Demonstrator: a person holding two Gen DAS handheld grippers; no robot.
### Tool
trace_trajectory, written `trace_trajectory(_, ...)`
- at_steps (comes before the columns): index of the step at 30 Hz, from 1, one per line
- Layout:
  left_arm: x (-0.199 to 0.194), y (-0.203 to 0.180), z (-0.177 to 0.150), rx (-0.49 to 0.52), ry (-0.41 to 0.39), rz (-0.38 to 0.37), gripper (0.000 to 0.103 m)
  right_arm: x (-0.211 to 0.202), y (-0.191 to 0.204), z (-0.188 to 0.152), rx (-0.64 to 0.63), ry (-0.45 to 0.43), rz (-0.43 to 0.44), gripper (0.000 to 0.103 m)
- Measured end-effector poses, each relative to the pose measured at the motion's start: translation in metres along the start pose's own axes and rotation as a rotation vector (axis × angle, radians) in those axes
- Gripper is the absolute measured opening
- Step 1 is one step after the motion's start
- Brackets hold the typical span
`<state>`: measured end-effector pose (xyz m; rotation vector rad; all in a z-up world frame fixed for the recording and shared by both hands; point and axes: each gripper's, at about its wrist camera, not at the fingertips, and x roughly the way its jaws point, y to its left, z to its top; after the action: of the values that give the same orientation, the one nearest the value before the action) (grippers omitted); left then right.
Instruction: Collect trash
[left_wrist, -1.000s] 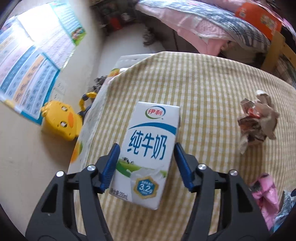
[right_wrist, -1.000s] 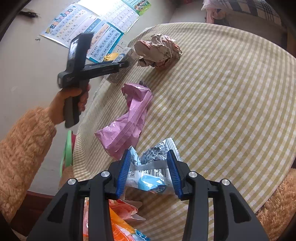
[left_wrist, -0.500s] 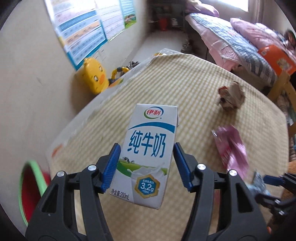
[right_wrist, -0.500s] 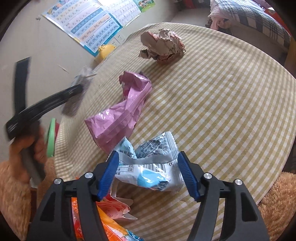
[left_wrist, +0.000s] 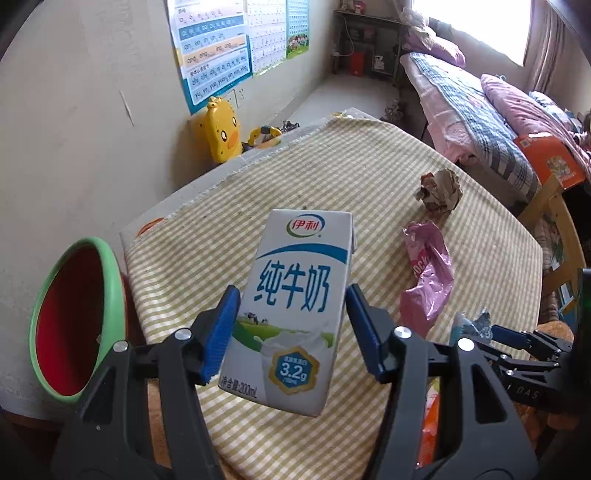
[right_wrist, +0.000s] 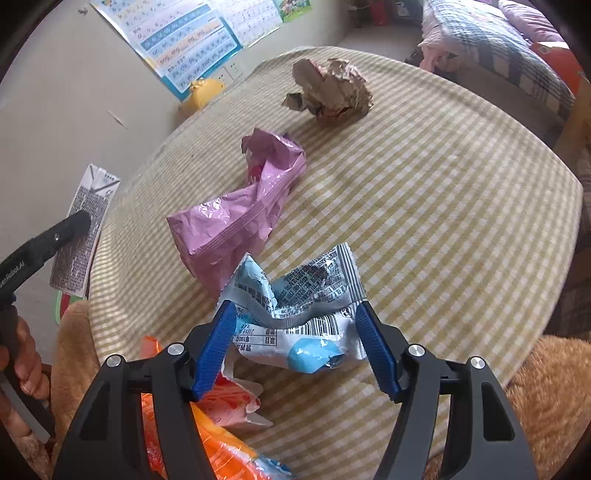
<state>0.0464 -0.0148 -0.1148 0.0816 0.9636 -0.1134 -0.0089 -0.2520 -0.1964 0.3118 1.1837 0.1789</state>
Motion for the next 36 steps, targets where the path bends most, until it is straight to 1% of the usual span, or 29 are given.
trace_trajectory(3,-0.004,0.004,0.0,-0.021,-0.007,0.0,0.057,0.008,0.003,-0.003,-0.027,0.036,-0.042,0.064)
trace_trajectory(4,-0.004,0.005,0.0,-0.023,-0.009,0.001,0.057,0.008,0.005,-0.004,-0.037,0.033,-0.055,0.059)
trace_trajectory(5,-0.006,0.005,0.0,-0.023,-0.012,0.004,0.057,0.008,0.006,-0.003,-0.039,0.029,-0.05,0.054)
trace_trajectory(7,-0.008,0.007,-0.002,-0.025,-0.017,0.009,0.057,0.007,0.007,-0.002,-0.04,0.023,-0.045,0.037)
trace_trajectory(8,-0.008,0.007,-0.002,-0.03,-0.018,0.011,0.057,0.006,0.008,-0.001,-0.043,0.021,-0.05,0.035)
trace_trajectory(10,-0.01,0.01,-0.002,-0.035,-0.021,0.011,0.057,0.003,0.009,-0.001,-0.045,0.013,-0.046,0.024)
trace_trajectory(11,-0.011,0.01,-0.002,-0.037,-0.024,0.013,0.057,-0.002,0.01,0.0,-0.043,-0.002,-0.033,0.023)
trace_trajectory(13,-0.015,0.011,-0.001,-0.038,-0.033,0.019,0.057,-0.013,0.011,0.0,-0.044,-0.032,-0.031,0.021)
trace_trajectory(18,-0.024,0.016,0.004,-0.044,-0.059,0.034,0.057,-0.048,0.023,0.011,-0.051,-0.139,-0.025,0.021)
trace_trajectory(23,-0.034,0.025,0.009,-0.058,-0.085,0.048,0.057,-0.07,0.045,0.024,-0.067,-0.215,0.015,0.022)
trace_trajectory(28,-0.04,0.036,0.009,-0.074,-0.107,0.064,0.057,-0.08,0.077,0.037,-0.117,-0.256,0.05,0.022)
trace_trajectory(36,-0.046,0.058,0.008,-0.113,-0.126,0.085,0.056,-0.08,0.117,0.049,-0.179,-0.286,0.086,0.022)
